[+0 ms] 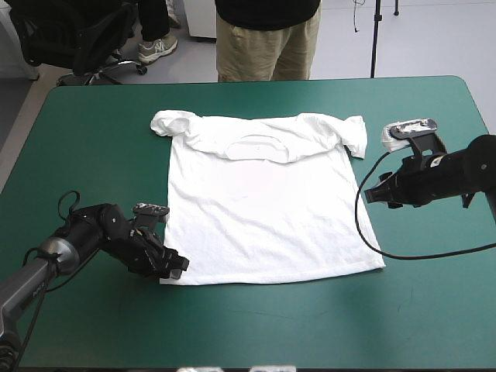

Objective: Fold the cloth

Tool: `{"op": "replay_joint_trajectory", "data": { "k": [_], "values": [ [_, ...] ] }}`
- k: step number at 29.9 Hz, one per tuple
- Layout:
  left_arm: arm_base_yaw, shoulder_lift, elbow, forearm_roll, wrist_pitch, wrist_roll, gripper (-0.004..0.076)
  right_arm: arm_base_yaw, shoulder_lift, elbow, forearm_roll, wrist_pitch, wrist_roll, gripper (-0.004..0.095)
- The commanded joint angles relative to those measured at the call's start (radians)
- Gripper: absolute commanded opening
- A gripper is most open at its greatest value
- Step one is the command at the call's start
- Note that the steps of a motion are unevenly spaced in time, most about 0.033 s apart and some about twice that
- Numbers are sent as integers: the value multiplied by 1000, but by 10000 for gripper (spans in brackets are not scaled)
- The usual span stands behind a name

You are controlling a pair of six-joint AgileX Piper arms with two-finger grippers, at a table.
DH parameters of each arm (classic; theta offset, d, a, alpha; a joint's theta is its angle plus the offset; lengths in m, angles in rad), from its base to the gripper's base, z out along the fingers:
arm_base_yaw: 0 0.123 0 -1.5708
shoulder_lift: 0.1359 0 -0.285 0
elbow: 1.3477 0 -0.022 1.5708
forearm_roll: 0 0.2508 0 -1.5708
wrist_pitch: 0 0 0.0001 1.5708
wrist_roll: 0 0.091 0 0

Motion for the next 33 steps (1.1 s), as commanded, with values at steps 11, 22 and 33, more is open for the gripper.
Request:
{"op": "replay_joint_trajectory", "data": {
  "k": [11,22,33],
  "values": [
    [-93,70,-8,-51,-39,63,-17,-5,-28,191,-70,-16,9,414],
    [-93,70,-8,-40,-48,60,-17,-5,9,397,-143,-160,24,467],
    [-93,70,-8,-40,-48,60,-17,22,187,404,-77,-216,1,466]
  ]
}}
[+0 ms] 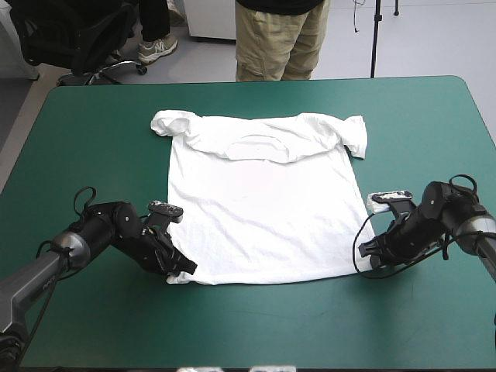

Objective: Fold the cloth

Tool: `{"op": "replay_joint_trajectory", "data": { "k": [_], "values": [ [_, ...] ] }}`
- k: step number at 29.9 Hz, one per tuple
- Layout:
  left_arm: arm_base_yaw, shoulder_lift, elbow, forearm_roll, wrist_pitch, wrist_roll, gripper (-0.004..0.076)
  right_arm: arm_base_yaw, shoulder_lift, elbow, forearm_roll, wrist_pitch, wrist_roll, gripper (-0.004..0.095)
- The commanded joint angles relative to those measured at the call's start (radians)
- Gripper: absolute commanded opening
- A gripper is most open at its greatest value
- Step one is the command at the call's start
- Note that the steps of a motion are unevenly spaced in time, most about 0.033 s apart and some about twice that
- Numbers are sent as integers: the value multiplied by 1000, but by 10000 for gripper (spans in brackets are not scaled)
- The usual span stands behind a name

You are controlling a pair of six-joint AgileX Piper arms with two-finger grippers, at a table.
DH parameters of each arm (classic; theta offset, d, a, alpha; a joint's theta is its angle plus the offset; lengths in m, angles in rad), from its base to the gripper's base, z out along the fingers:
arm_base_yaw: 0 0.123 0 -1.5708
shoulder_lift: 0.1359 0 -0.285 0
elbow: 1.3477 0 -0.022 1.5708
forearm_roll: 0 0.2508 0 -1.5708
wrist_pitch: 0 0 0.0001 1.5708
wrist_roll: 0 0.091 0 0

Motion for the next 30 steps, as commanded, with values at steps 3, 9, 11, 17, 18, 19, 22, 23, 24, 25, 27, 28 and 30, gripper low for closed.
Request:
{"op": "replay_joint_trajectory", "data": {
  "k": [3,9,11,17,18,19,22,23,24,25,27,28,30],
  "values": [
    [-19,18,13,-50,-40,-4,-17,70,30,-19,26,-39,-13,443],
    [-19,18,13,-50,-40,-4,-17,140,73,-19,26,-41,3,155],
    [-19,18,13,-50,-40,-4,-17,142,65,-19,43,-44,-32,-18],
    [-19,-17,-5,-33,-40,-4,-17,142,-29,-49,56,-65,-34,-4],
    [-19,-34,-17,-31,-40,-4,-17,142,-51,-65,61,-68,-34,-4],
    [-19,-53,-33,-31,-40,-4,-17,142,-74,-82,64,-68,-34,-4],
    [-19,-111,-102,-2,-40,-28,-17,142,-158,-161,75,-68,-34,-4],
    [-19,-136,-143,14,-40,-31,-17,142,-191,-205,80,-68,-34,-4],
    [-19,-152,-173,26,-40,-31,-17,142,-210,-237,80,-68,-34,-4],
    [-19,-167,-205,41,-40,-31,-17,142,-231,-280,80,-68,-37,-4],
    [-19,-200,-294,71,-35,-32,-17,142,-262,-372,80,-68,-37,-7],
    [-19,-213,-332,90,-35,-34,-17,142,-269,-410,80,-68,-40,-14],
    [-19,-231,-443,130,-39,-34,-17,142,-278,-510,80,-68,-50,-18]
  ]
}}
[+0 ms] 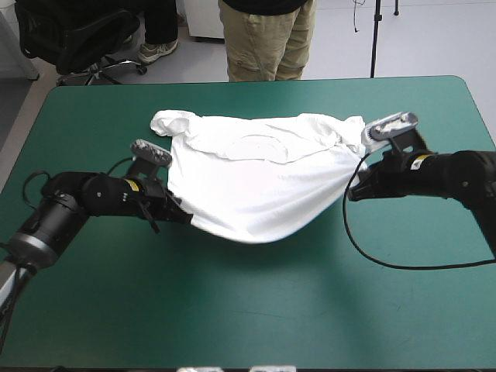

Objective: Fold the cloth

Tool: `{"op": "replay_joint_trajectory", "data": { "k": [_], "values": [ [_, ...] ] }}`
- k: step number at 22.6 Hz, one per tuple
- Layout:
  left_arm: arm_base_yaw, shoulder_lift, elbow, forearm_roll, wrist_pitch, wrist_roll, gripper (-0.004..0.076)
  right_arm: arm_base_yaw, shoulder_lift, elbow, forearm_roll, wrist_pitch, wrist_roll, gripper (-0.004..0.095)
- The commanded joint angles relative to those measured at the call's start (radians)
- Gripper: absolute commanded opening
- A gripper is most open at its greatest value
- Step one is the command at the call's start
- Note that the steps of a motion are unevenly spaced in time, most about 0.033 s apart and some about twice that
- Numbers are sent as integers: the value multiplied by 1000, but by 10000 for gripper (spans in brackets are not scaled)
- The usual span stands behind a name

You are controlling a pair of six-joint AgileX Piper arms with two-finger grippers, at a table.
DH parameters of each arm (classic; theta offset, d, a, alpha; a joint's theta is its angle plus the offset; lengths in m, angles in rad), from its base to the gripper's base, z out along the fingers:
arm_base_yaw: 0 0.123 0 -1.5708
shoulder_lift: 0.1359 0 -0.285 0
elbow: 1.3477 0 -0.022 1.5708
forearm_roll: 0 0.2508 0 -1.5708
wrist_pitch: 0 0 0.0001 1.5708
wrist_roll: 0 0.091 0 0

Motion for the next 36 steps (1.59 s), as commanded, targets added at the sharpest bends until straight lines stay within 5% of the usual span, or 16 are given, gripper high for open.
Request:
{"op": "replay_joint_trajectory", "data": {
  "k": [1,12,21,32,36],
  "values": [
    [-5,-59,-193,47,-29,-12,-17,-3,-40,-181,22,-30,-20,-17],
    [-5,-55,-945,180,-168,24,-17,-3,-38,-818,-35,-80,-95,-17],
    [-5,119,-1052,321,-434,20,-17,-3,64,-927,-130,-127,-90,-17],
    [51,383,-1059,368,-1053,10,-17,-7,350,-927,-103,-667,-83,-19],
    [108,385,-1064,275,-1085,10,-17,-7,359,-927,-96,-765,-83,-18]
  ]
}}
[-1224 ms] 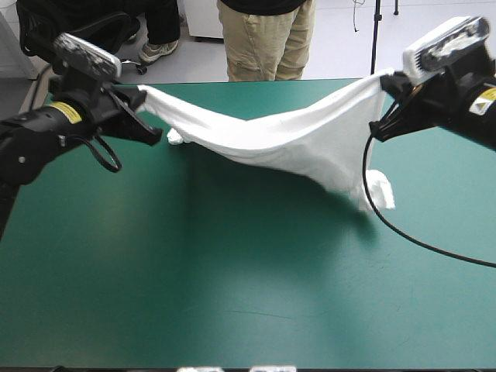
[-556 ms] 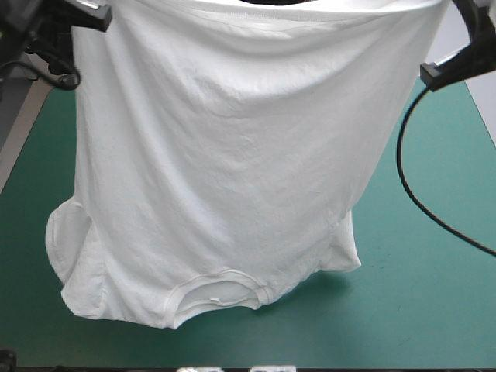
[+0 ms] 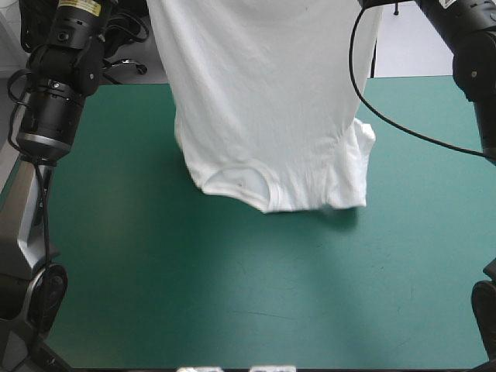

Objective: Fold the cloth

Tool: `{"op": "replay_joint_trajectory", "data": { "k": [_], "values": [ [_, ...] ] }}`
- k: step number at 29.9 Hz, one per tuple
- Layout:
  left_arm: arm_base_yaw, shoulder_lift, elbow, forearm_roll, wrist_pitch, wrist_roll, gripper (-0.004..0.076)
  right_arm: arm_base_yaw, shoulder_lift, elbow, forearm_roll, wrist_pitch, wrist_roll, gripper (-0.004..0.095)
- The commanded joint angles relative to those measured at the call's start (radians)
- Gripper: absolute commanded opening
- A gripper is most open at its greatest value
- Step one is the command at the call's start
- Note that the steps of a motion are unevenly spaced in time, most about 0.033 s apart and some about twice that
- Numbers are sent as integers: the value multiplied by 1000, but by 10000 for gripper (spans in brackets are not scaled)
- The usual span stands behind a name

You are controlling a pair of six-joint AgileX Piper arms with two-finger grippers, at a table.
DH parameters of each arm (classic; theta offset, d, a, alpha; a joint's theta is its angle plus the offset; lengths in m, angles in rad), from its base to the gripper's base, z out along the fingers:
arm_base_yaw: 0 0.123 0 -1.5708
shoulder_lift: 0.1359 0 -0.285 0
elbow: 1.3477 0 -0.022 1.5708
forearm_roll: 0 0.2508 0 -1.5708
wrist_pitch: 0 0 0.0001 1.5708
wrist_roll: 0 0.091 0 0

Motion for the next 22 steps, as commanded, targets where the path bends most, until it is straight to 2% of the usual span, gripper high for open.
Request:
{"op": "replay_joint_trajectory", "data": {
  "k": [1,5,9,11,15,17,19,22],
  "values": [
    [47,-53,-38,-85,-129,-9,-17,-7,-35,-29,17,-177,0,-18],
    [82,-46,-38,-157,-64,-9,-17,-7,-24,-29,17,-150,0,-18],
    [82,-23,-36,-181,92,-9,-17,-7,-3,-29,17,-7,-5,-18],
    [82,-7,-36,-181,233,-9,-17,-7,16,-29,17,91,-5,-18],
    [82,28,-34,-188,629,-9,-17,-7,59,-23,15,313,-5,-18],
    [82,45,-22,-188,773,-19,-17,-7,73,-12,22,403,-5,-17],
    [82,49,9,-178,873,-30,-17,-7,77,20,39,460,1,-17],
    [82,42,87,-174,963,-49,-17,-7,77,96,70,565,18,-17]
  ]
}}
